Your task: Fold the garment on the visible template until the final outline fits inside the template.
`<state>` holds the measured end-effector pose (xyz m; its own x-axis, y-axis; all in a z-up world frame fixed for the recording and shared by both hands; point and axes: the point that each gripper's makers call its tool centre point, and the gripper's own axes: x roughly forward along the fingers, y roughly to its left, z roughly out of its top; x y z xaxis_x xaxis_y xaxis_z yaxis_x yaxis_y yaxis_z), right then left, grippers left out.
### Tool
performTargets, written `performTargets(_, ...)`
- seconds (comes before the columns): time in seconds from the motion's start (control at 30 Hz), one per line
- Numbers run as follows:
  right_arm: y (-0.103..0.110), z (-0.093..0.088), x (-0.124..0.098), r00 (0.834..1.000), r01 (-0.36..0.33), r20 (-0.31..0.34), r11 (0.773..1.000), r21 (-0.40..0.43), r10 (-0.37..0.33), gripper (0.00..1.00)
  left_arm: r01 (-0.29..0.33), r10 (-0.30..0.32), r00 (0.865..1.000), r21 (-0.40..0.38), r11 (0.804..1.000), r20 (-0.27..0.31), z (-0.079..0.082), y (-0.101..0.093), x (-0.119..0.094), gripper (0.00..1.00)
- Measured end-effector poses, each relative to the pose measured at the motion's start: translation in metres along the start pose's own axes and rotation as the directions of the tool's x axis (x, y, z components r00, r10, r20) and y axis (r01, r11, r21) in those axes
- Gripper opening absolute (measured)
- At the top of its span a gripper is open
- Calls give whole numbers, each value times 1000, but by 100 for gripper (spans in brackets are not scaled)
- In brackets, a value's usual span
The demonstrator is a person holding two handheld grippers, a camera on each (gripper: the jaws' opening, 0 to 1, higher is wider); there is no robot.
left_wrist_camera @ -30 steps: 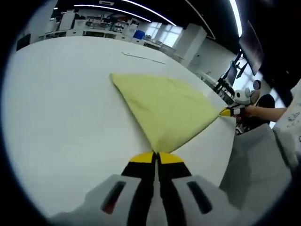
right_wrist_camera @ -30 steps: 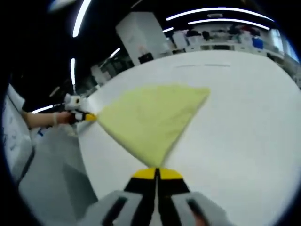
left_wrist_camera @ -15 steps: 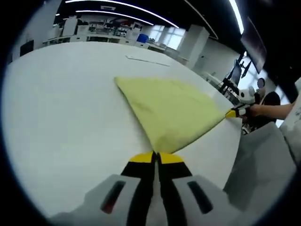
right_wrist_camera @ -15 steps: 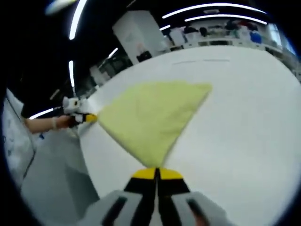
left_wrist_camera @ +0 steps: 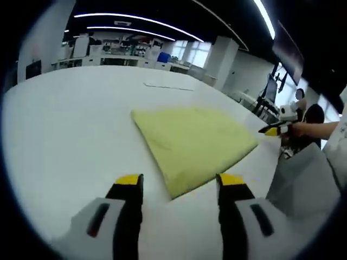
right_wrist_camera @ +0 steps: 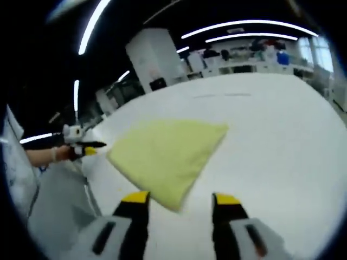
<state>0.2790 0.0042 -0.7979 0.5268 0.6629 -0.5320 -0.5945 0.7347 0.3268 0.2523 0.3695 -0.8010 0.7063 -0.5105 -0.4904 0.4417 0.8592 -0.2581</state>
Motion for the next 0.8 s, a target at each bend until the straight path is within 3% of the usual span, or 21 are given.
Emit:
performTargets(0.1, 0, 1, 7, 1000, 11, -1, 1000, -12, -11, 74, 9, -6, 999, 73, 997, -35, 3, -8, 4, 89)
performTargets(0.2, 2, -6, 15, 999, 23, -45, 997, -70, -26, 97, 11, -10, 1000, 56, 998, -9, 13, -18, 8, 98)
performTargets(0.27, 4, -7, 17, 998, 20, -53, 994, -107, -25, 99, 30, -30, 1000, 41, 999, -10, 10, -20, 8, 99)
performTargets(0.5, 7, -10, 12, 999, 20, -32, 997, -74, -23, 99, 36, -34, 999, 47, 998, -37, 5, -25, 7, 99)
performTargets(0.8, 5, -24, 2, 998, 43, -41, 997, -58, -45, 99, 9, -9, 1000, 49, 999, -2, 11, -19, 5, 99)
